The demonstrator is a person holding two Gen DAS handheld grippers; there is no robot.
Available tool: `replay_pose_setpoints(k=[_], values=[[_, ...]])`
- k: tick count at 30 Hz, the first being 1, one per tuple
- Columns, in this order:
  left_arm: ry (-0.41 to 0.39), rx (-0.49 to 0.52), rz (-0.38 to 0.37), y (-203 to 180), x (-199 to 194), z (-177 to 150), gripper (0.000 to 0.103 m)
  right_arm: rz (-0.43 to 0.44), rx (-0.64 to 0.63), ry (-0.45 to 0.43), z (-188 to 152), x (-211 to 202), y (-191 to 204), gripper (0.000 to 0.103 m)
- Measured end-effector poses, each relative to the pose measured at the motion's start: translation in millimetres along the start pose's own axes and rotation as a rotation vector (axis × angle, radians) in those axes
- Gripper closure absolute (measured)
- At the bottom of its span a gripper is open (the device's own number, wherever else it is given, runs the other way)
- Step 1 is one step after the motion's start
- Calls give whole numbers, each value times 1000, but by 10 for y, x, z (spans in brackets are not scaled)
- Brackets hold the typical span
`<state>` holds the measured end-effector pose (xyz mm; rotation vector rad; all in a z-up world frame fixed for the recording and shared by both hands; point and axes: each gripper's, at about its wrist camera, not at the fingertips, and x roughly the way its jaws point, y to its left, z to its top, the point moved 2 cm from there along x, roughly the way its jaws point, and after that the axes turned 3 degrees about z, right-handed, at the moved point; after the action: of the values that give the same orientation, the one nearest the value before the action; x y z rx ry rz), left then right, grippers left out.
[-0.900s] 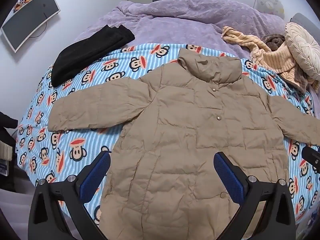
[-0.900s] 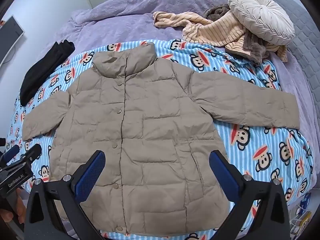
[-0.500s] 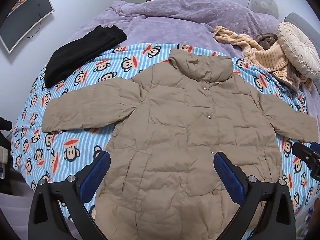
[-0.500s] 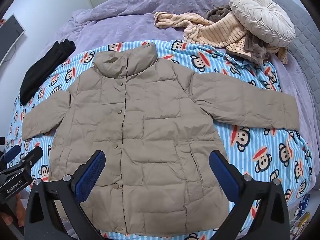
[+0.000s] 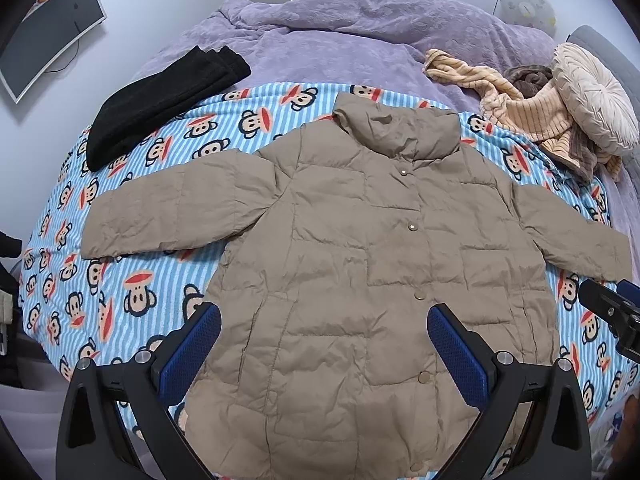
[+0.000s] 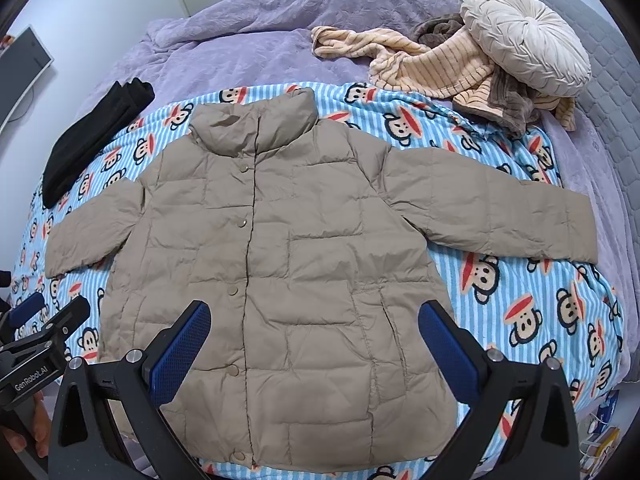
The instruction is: Fold large clothes
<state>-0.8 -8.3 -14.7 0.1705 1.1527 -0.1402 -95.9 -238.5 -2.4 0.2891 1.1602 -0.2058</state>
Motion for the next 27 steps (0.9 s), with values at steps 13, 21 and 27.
replay_pose_setpoints(k=[13,21,27], values=[[-2,2,0,-9,-16,-12,0,-1,0,-3,-6,-4,-3,0],[-2,3,0,-6,-15,-11,0,-1,-3,-5,-9,-4,-1,0],[-2,3,0,-4,-15,-11,0,-1,-3,-6,-10,-3,3,0]])
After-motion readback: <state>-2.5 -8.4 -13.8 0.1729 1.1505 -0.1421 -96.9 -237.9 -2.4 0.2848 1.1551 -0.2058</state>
